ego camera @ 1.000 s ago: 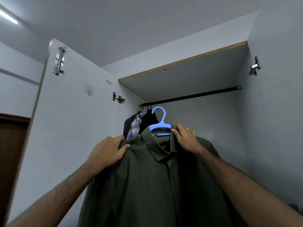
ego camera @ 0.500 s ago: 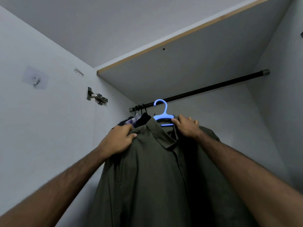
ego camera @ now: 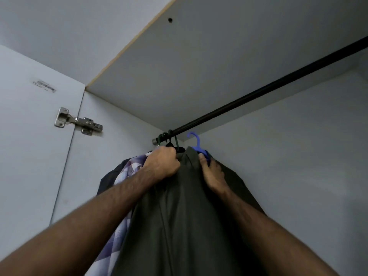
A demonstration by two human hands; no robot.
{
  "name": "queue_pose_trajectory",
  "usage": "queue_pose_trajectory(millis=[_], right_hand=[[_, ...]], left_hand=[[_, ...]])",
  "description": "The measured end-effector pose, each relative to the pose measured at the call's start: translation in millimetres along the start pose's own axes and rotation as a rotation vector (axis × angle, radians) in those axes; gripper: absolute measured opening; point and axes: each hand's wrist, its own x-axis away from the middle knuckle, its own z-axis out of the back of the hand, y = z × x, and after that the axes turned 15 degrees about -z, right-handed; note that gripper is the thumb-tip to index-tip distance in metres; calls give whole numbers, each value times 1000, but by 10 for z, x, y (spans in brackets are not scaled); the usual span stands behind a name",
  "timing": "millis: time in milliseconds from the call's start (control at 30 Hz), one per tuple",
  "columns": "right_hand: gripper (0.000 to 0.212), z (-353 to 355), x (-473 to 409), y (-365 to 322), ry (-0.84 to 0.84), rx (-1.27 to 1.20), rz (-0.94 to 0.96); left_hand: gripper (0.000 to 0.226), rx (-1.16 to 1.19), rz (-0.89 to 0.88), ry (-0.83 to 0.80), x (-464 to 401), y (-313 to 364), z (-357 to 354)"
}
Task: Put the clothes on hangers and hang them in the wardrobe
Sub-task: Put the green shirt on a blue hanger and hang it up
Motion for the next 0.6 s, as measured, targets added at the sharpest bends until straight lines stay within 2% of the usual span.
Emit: queue_pose_trajectory(millis=[233,400,600], right_hand=[[94,-230,-465,-141,-99,-37,64],[91,-398,-639,-278,-165,-100,138],[92,-663,-604,-85,-227,-42,160]], left_hand=[[15,-26,84,51,-379,-100,-120],[25,-61,144,89,-395,-232,-111],[24,-245,92,15,-98,-249,-65]])
